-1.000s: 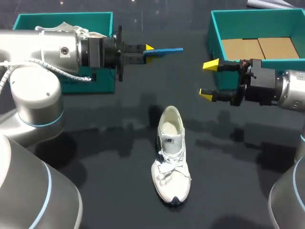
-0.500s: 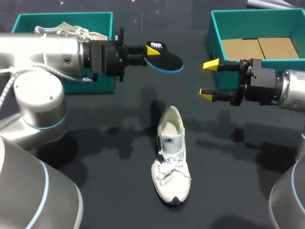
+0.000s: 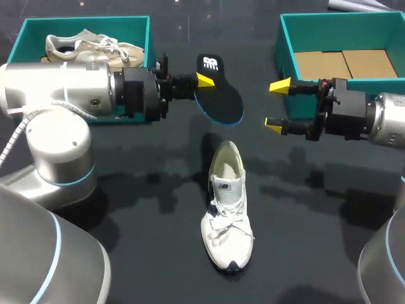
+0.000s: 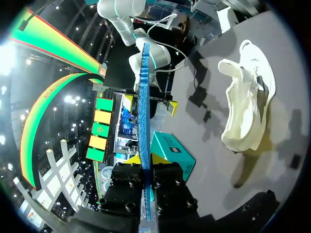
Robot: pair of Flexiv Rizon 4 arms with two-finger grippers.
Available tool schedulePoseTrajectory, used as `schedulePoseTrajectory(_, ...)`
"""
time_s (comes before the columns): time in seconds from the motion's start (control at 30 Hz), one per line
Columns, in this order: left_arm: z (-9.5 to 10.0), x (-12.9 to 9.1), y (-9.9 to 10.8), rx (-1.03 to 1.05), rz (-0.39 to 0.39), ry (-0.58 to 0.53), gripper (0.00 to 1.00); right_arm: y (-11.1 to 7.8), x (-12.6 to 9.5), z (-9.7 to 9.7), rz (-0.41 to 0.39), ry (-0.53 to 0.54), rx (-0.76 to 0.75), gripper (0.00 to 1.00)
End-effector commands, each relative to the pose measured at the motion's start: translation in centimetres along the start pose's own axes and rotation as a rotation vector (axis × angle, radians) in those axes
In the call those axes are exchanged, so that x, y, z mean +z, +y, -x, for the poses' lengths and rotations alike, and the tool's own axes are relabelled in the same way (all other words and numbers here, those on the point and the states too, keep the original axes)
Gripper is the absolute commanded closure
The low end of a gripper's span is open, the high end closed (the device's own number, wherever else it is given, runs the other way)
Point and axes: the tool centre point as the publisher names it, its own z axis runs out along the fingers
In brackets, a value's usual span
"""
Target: Take the shoe out of the shoebox, open the shoe tongue, remove and reinsert the insole, then place the shoe into the shoebox
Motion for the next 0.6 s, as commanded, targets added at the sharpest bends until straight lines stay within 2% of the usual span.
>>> schedulePoseTrajectory(0.03, 0.0, 0.1, 0.0, 0.001, 0.001, 0.002, 1.0, -0.1, 0.1, 0.0, 0.001, -0.004, 0.0, 0.0)
schedulePoseTrajectory(0.17, 0.0, 0.1, 0.0, 0.001, 0.001, 0.002, 1.0, -0.1, 0.1, 0.0, 0.001, -0.004, 0.0, 0.0)
schedulePoseTrajectory(0.23, 0.1, 0.2, 0.1, 0.047, -0.005, -0.021, 1.0, -0.1, 0.1, 0.0, 0.001, -0.004, 0.0, 0.0)
schedulePoseTrajectory(0.27, 0.0, 0.4, 0.2, 0.094, 0.016, -0.03, 1.0, -0.1, 0.1, 0.0, 0.001, -0.004, 0.0, 0.0)
schedulePoseTrajectory(0.6, -0.7, 1.5, 0.3, 0.213, -0.028, -0.081, 1.0, -0.5, 1.2, -0.1, -0.022, 0.0, -0.051, 0.0)
